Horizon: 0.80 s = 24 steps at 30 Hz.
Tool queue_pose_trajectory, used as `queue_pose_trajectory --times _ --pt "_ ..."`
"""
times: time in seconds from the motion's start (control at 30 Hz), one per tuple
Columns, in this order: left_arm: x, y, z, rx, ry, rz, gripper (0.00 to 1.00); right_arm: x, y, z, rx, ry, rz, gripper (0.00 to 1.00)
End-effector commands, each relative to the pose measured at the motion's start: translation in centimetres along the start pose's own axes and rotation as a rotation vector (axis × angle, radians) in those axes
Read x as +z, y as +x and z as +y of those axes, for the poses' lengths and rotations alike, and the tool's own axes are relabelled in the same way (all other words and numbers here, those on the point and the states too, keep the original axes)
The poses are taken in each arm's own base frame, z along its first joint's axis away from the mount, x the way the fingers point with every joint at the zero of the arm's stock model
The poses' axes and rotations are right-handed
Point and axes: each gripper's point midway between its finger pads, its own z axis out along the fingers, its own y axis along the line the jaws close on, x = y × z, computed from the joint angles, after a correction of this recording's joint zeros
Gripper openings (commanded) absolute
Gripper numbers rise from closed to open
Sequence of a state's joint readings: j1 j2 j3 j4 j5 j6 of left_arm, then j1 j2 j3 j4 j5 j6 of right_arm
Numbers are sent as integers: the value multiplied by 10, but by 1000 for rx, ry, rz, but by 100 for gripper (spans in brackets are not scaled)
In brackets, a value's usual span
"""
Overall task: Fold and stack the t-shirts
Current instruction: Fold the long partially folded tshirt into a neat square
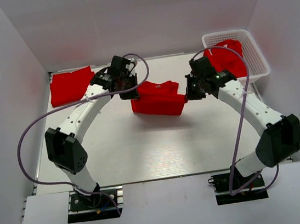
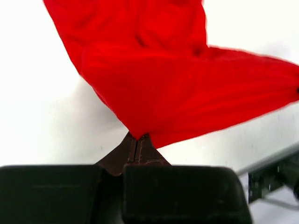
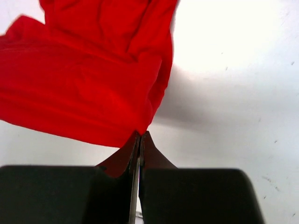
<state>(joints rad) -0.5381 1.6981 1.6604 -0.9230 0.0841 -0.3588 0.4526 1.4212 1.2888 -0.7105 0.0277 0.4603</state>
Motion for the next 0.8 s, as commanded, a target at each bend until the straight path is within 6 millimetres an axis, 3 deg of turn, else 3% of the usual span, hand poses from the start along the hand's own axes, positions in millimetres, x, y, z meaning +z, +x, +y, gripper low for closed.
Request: queue_pose_trajectory --times 0.0,0.1,0.13,0.27,0.3,0.4,0.43,0.47,0.53,0.77 --pt "4 -32 21 -42 -94 -79 0 7 -39 -8 -20 57 -74 0" --pt "19 -47 30 -70 -110 -101 0 20 -54 -9 -42 60 -64 0" --pt "19 -55 34 -80 -115 -115 0 17 -68 -4 -47 46 -92 0" --pt "44 -56 50 -106 -128 -79 0 37 -84 -5 -51 43 -71 0" --pt "52 -58 58 -119 -142 -68 0 50 -85 -5 -47 32 -46 0" --pt "58 -70 72 -154 -154 -92 0 56 -104 -5 -35 21 -72 0" --pt "64 -71 78 -165 -152 -89 0 67 -104 -7 -33 28 -57 0" --pt "63 -77 75 -154 -137 -105 0 67 -108 1 -33 -16 -56 0" --pt "70 -86 77 -146 -118 -128 0 85 -111 -1 -32 -29 -46 0" --pt "99 -104 94 -109 -110 -155 0 117 -137 -10 -12 -26 -65 0"
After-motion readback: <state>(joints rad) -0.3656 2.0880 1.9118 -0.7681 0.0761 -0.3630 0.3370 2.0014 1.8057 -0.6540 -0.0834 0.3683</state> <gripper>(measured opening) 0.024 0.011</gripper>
